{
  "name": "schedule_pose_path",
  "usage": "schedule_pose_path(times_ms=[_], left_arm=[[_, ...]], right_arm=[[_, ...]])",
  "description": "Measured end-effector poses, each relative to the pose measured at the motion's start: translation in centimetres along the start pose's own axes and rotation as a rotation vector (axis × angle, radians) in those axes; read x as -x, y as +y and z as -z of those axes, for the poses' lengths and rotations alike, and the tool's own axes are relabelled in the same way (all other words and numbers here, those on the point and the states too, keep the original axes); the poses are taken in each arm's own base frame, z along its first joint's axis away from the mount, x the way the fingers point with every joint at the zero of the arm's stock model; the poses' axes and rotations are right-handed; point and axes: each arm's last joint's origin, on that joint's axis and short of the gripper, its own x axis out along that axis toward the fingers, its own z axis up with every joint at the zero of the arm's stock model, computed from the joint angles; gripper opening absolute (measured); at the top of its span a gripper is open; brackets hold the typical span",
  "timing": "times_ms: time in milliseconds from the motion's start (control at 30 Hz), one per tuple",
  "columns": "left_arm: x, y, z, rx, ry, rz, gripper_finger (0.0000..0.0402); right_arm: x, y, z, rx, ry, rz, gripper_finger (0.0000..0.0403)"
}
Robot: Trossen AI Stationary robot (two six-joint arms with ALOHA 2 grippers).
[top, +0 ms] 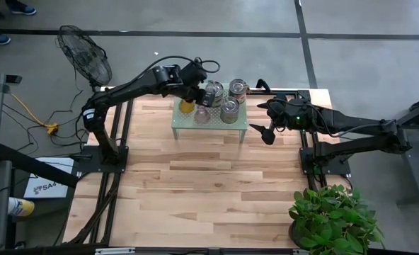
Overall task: Pick & Place candle stick holders
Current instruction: Return to Home Position
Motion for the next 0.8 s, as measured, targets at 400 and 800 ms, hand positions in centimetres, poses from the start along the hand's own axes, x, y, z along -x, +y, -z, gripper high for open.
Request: schedule_pose_path(times_ms=[400,800], left_arm=[[5.0,0.4,-1.0,-0.190,-0.230,0.054,0.0104],[12.4,0.6,1.1,-0.515,-0.399,0.097,0.0104]], right_arm=[[1.4,-0.3,-0.3,-0.064,-0.055,-0.002,0.0390],[4.9,-1.2,-0.5,-0.132,-0.165,-0.008,0.0390]])
